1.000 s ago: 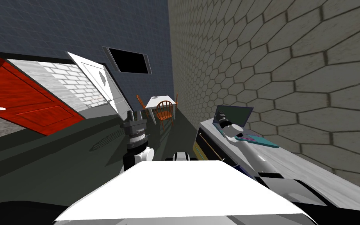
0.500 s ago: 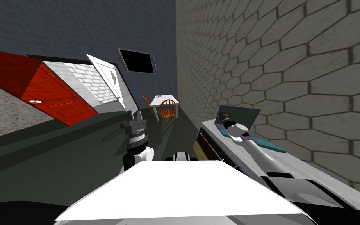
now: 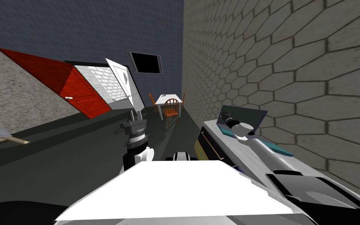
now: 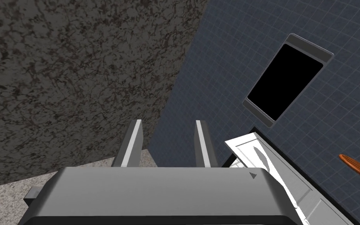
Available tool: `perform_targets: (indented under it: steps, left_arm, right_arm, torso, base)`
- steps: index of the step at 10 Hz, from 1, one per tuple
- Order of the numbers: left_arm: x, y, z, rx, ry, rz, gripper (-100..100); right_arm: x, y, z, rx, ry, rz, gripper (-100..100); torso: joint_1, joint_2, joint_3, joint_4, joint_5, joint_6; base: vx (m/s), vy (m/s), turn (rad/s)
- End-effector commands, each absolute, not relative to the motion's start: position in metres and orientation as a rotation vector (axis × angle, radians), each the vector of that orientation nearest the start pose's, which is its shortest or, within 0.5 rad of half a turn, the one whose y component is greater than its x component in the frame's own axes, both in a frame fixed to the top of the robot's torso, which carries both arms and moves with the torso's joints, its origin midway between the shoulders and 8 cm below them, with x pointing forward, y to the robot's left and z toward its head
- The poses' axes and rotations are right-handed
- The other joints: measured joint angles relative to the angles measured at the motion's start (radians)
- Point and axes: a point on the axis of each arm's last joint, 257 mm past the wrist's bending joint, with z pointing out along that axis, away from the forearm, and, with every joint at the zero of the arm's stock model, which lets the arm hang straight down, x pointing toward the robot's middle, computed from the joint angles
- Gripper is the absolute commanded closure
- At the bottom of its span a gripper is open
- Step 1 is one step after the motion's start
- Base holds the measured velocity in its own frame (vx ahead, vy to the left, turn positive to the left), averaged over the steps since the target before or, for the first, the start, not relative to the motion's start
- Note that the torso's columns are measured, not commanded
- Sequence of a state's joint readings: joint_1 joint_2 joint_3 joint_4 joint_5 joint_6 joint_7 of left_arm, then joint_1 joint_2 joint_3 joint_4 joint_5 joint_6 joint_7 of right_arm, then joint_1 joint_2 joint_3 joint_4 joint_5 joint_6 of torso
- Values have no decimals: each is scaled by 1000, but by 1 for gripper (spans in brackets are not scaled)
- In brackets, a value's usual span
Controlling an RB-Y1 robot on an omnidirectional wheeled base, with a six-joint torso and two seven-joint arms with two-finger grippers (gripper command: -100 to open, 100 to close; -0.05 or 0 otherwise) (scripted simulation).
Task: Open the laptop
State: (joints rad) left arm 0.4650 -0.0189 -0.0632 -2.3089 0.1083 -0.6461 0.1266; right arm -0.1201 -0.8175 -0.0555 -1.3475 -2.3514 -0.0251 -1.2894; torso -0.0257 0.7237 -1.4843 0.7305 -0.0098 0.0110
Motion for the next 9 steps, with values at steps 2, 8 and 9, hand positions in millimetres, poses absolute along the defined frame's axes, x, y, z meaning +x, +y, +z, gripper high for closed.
perform_targets:
  steps: [2,8,9]
  left_arm:
    - [312,270,72,-615,345,-1601,0]
    - [312,270,72,-614,345,-1601,0]
    - [312,269,71,-615,345,-1601,0]
  right_arm:
    - [553,-566,-130,-1389,1247,-1592,-100]
    - [543,-615,-113,-1433,1259,-1632,-100]
    - [543,-615,-113,-1433,1259,-1632,-100]
  torso:
    - [-3,2,2,0,-2,0]
    - [5,24,13,6,-3,-13]
    - [26,1,8,-1,-6,-26]
  base:
    - [-75,-22,121]
    - [-127,-90,-58]
    - [3,-2,-13]
